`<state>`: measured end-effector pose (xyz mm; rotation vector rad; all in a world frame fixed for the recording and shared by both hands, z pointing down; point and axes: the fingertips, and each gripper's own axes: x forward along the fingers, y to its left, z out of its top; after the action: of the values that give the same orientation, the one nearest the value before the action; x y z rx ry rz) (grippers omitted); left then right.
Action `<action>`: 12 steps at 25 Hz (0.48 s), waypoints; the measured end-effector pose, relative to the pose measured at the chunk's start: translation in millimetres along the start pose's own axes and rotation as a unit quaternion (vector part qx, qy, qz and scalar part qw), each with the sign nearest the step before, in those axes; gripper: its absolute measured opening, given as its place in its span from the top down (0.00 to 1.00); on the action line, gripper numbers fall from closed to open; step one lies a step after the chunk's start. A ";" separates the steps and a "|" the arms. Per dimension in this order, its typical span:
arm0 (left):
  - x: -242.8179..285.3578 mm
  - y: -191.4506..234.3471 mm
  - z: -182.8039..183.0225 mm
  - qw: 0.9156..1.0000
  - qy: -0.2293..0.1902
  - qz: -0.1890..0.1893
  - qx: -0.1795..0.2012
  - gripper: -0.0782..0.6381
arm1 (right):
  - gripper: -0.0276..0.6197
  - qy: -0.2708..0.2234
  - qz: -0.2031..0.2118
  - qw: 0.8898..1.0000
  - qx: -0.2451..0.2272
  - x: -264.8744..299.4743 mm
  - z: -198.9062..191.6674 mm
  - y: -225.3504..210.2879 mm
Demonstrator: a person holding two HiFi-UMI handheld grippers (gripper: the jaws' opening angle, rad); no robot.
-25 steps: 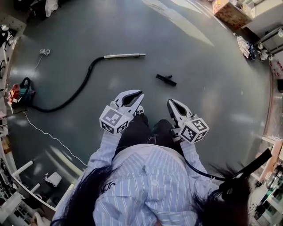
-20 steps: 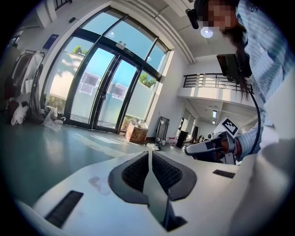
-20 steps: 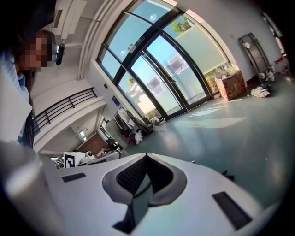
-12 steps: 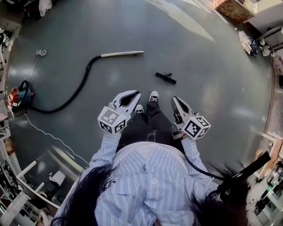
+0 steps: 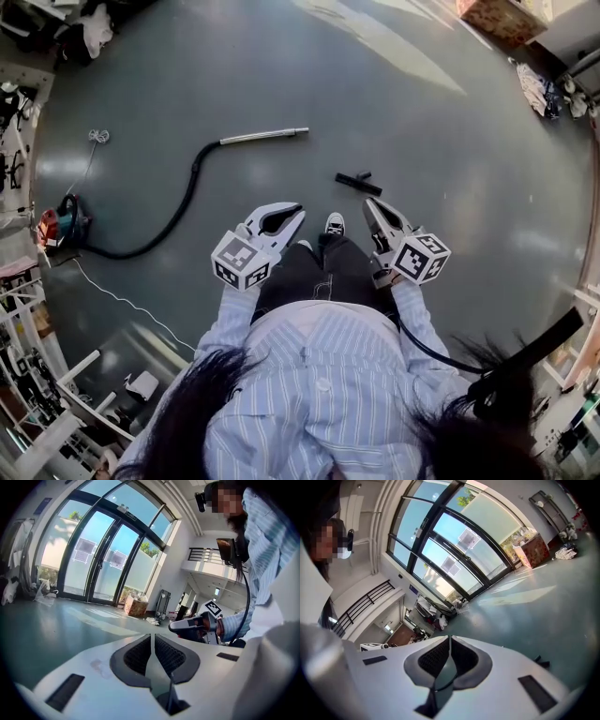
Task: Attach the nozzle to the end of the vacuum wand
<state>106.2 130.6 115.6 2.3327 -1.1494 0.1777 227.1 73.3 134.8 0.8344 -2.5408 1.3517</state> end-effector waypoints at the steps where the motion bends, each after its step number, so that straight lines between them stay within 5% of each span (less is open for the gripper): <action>1: 3.3 4.5 0.8 1.000 0.000 0.006 -0.006 0.85 | 0.96 0.005 0.003 1.000 0.002 4.8 3.2 -5.6; 6: 7.3 33.1 3.0 0.999 0.002 0.025 -0.028 0.85 | 0.94 0.039 0.002 0.999 0.009 34.9 0.7 -24.5; 12: 5.1 101.2 5.3 0.999 0.026 0.005 -0.019 0.85 | 0.85 0.054 -0.020 0.998 0.026 86.7 -12.9 -26.8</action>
<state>31.0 73.9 153.3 2.2768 -1.1304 0.2174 167.4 36.8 194.0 0.7952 -2.4051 1.4148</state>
